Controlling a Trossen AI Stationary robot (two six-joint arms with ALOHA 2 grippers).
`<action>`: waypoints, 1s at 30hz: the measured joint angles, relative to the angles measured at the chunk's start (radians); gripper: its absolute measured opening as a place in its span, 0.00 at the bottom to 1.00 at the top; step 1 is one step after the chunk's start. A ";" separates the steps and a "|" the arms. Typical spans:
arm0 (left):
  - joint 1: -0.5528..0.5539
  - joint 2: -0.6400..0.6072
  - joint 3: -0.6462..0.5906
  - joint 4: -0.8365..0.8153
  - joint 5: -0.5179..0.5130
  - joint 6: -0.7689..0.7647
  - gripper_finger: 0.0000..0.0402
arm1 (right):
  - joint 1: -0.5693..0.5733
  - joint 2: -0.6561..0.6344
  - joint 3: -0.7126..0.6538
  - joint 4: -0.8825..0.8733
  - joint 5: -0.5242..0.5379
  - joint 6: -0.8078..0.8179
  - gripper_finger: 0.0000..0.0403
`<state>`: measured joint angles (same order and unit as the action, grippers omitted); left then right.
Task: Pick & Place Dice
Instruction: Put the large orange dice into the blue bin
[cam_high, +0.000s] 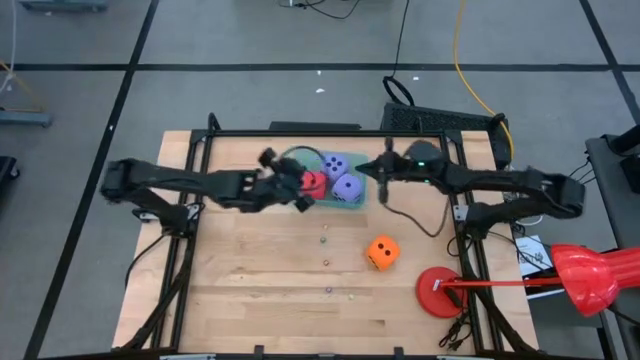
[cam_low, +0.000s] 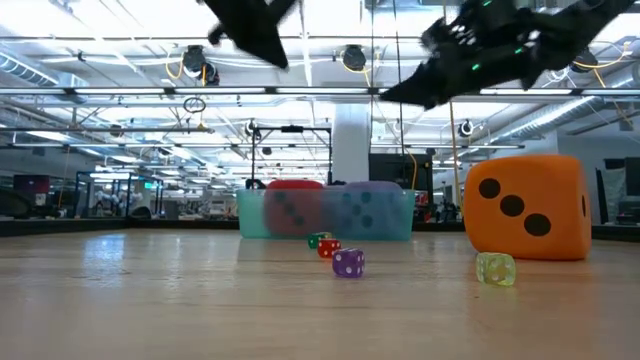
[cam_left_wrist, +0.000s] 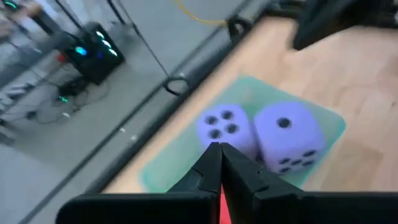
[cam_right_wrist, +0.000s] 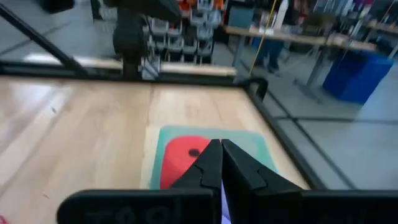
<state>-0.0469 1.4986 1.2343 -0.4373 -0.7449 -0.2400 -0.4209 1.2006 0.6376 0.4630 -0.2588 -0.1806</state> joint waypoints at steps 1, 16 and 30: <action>-0.014 -0.037 0.000 -0.015 -0.020 -0.007 0.03 | -0.001 -0.045 -0.014 -0.007 -0.004 0.000 0.00; -0.346 -0.478 -0.427 0.130 -0.046 -0.068 0.02 | -0.004 -0.533 -0.252 -0.119 -0.127 0.055 0.00; -0.419 -0.366 -0.849 0.878 -0.040 -0.069 0.01 | 0.005 -0.535 -0.410 -0.069 -0.134 0.139 0.00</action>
<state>-0.4660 1.1328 0.3855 0.4410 -0.7853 -0.3088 -0.4160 0.6655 0.2272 0.3940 -0.3931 -0.0418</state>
